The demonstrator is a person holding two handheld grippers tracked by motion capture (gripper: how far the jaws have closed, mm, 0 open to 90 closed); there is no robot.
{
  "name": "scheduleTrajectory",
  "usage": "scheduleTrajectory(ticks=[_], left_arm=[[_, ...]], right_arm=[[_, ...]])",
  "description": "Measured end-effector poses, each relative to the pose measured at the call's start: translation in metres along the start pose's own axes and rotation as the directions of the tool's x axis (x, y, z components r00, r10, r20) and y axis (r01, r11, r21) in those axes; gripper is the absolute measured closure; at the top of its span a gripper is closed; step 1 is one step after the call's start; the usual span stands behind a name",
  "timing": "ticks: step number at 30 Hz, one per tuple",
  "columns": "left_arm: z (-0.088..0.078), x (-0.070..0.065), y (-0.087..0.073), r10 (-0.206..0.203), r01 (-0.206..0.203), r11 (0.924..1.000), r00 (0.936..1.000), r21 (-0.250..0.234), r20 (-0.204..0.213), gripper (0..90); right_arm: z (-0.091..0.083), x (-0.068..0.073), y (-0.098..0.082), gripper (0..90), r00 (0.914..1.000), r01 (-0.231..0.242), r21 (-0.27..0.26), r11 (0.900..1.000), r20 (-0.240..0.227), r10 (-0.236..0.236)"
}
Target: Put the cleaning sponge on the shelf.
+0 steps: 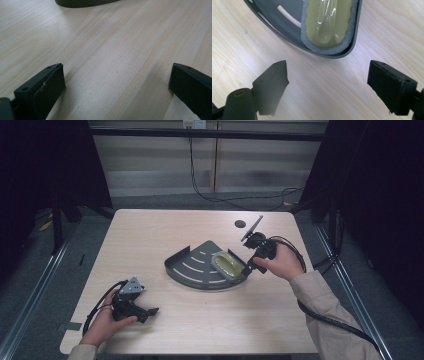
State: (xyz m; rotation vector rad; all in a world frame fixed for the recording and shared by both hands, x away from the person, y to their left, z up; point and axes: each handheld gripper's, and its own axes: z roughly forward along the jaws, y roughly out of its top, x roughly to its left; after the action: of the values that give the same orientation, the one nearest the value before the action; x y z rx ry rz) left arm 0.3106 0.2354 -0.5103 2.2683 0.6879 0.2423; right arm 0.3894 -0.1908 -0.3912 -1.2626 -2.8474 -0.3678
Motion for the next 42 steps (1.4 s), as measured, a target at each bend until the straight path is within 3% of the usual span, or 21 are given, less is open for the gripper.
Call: scheduleTrajectory(ticks=[17, 28, 42], left_arm=[[0.0, 0.0, 0.0, 0.01, -0.01, 0.9999, 0.9999, 0.007, -0.005, 0.0], [0.0, 0.0, 0.0, 0.005, -0.005, 1.0, 1.0, 0.004, -0.006, 0.1], [0.0, 0.0, 0.0, 0.006, -0.006, 1.0, 1.0, 0.004, -0.006, 0.0]], right_arm=[[0.0, 0.009, -0.024, 16.0, 0.997, 0.076, 0.003, 0.997, -0.017, -0.076], [0.005, 0.008, -0.044, 16.0, 0.9976, 0.063, -0.022, 0.998, -0.027, -0.064], [0.017, 0.002, -0.077, 16.4, 0.9978, 0.046, -0.01, 0.999, -0.047, -0.046]])
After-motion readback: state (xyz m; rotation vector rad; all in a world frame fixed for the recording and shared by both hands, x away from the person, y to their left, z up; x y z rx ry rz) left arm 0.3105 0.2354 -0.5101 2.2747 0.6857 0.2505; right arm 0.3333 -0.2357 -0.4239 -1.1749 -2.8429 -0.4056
